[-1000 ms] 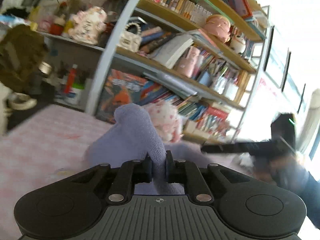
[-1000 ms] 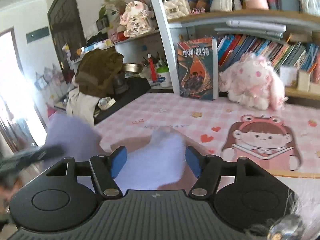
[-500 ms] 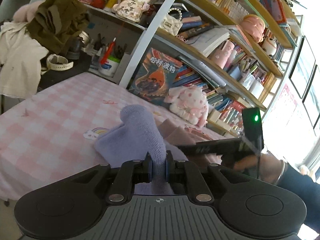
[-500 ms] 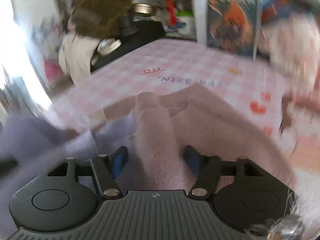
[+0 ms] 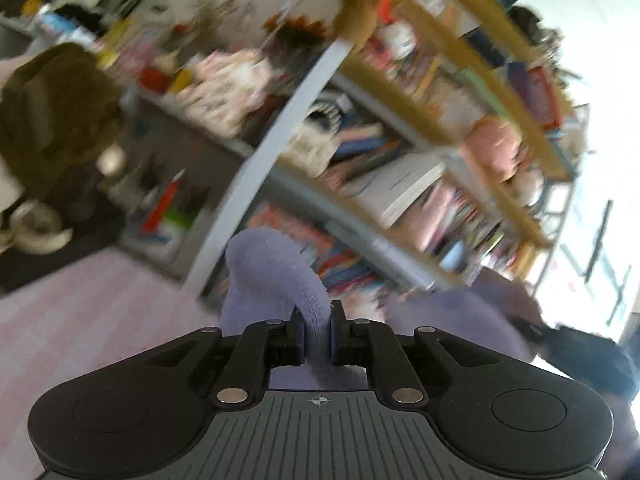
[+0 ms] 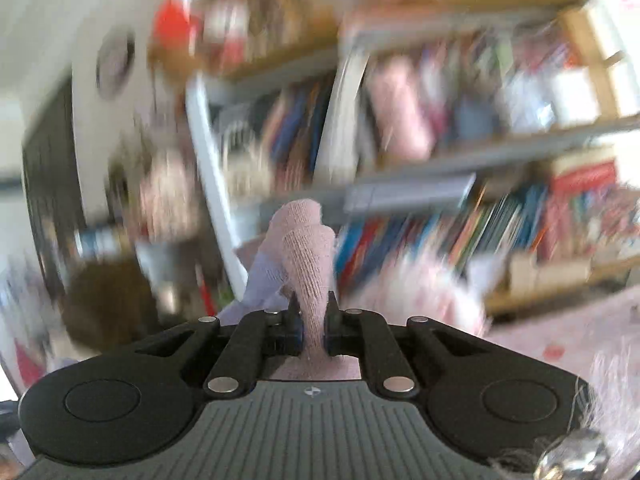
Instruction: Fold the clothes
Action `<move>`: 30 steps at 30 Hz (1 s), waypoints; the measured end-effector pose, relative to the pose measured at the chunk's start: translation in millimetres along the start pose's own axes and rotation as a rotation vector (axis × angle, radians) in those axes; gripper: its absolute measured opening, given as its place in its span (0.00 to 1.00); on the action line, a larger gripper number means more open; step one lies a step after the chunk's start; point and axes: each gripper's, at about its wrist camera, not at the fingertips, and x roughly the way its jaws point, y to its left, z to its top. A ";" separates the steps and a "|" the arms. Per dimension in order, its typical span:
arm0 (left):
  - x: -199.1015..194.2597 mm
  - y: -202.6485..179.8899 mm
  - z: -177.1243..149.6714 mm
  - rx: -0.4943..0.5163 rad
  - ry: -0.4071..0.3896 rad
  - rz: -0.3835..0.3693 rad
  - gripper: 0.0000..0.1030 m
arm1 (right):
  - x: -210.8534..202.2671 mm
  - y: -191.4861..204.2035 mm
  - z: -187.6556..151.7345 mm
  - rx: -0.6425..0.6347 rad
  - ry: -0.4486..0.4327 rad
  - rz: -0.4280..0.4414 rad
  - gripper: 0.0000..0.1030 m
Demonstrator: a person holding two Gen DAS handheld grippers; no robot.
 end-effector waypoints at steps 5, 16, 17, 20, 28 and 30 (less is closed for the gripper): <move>55.2 26.2 -19.6 0.036 0.261 0.048 0.10 | -68.6 -37.1 -39.4 0.008 0.287 0.106 0.08; 96.3 35.1 -48.9 0.189 0.456 0.280 0.24 | -82.3 39.3 -169.8 -0.073 0.675 0.218 0.10; 93.6 35.9 -45.1 0.189 0.450 0.302 0.26 | -81.9 48.5 -171.3 -0.083 0.682 0.245 0.11; 79.0 34.3 -35.7 0.219 0.422 0.326 0.36 | -76.5 63.0 -178.5 -0.092 0.690 0.302 0.15; 36.2 -21.0 -41.0 0.444 0.445 0.152 0.52 | -83.5 54.8 -163.8 -0.041 0.713 0.390 0.39; 31.3 -39.5 -54.5 0.511 0.476 0.088 0.53 | -90.9 45.3 -154.0 -0.042 0.711 0.391 0.43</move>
